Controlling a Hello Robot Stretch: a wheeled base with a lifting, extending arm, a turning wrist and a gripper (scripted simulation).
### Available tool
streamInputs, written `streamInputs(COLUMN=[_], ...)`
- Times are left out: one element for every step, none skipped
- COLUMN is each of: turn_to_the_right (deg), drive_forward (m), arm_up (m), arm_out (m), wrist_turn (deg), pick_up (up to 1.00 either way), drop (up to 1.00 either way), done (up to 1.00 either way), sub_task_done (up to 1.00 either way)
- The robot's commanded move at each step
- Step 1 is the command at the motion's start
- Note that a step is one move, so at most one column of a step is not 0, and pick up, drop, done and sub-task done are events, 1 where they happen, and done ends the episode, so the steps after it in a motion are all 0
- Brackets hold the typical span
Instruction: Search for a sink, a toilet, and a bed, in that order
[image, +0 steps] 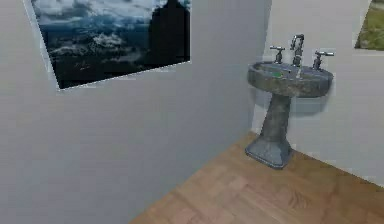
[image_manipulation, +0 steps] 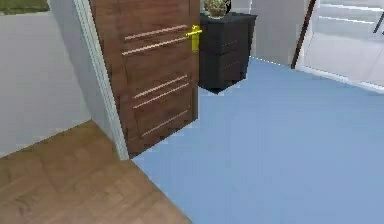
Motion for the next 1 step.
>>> streamInputs(turn_to_the_right=[42.0], drive_forward=[0.0], arm_up=[0.0], arm_out=[0.0], wrist_turn=[0.0], pick_up=[0.0], drop=[0.0], done=[0.0], sub_task_done=[0.0])
